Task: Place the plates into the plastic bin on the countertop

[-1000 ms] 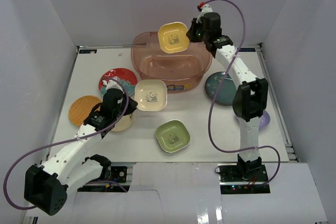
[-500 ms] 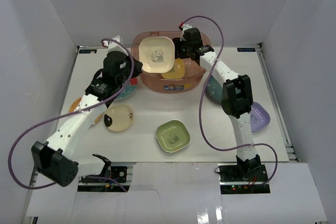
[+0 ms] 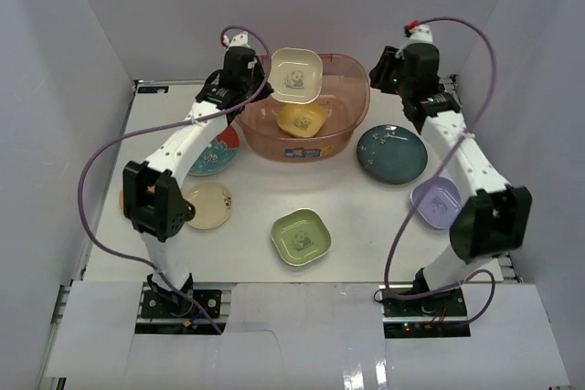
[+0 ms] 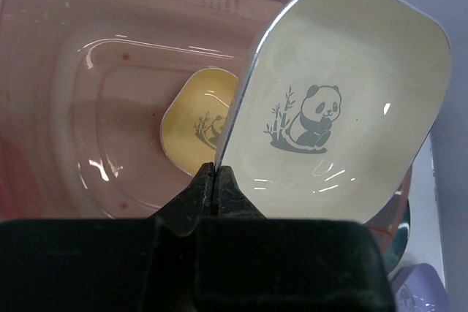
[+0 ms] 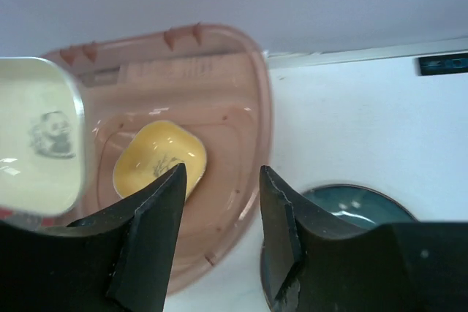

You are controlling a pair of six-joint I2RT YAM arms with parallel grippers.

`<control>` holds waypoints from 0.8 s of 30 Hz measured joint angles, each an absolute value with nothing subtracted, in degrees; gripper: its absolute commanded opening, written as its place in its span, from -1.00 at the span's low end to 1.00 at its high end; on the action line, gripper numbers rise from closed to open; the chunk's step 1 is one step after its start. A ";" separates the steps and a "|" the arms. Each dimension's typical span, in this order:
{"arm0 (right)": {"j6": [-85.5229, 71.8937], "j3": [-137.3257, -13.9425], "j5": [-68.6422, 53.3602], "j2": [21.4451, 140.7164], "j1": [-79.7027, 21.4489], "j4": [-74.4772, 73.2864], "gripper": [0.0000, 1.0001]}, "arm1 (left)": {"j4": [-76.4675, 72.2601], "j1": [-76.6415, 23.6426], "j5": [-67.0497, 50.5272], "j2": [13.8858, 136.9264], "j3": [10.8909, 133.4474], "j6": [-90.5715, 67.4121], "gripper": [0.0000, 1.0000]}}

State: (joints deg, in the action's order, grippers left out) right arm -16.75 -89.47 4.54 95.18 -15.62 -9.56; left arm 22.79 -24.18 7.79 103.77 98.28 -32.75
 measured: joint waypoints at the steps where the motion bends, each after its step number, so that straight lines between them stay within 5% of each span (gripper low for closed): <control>1: -17.02 -86.39 5.48 90.83 -14.41 -8.71 0.11 | 23.86 -23.99 7.11 107.07 101.71 -32.27 -1.00; 5: -17.78 -72.01 7.42 75.40 -12.75 -4.21 0.39 | 27.55 -23.11 4.12 117.78 110.43 -31.00 -1.00; 12: -22.65 -42.17 8.32 57.65 0.05 -4.97 0.55 | 37.52 -22.00 -2.74 132.79 121.49 -28.25 -0.96; 14: -23.99 -36.71 8.73 52.90 5.41 -7.68 0.74 | 39.57 -21.87 -4.21 135.35 123.46 -27.40 -0.68; 15: -24.69 -35.03 9.21 50.81 7.75 -8.69 0.79 | 40.29 -21.80 -4.82 136.27 123.87 -27.05 -0.28; 18: -25.85 -31.99 10.96 45.67 13.50 -10.74 0.83 | 41.60 -21.74 -6.24 137.40 124.42 -26.41 0.30; 24: -28.84 -25.45 10.44 43.68 22.81 -10.74 0.79 | 41.56 -21.74 -9.39 136.92 124.68 -26.72 0.62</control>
State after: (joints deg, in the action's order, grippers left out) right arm -28.84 -25.45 10.44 43.68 22.81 -10.74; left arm 41.56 -21.74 -9.39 136.92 124.68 -26.72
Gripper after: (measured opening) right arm 0.901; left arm 0.794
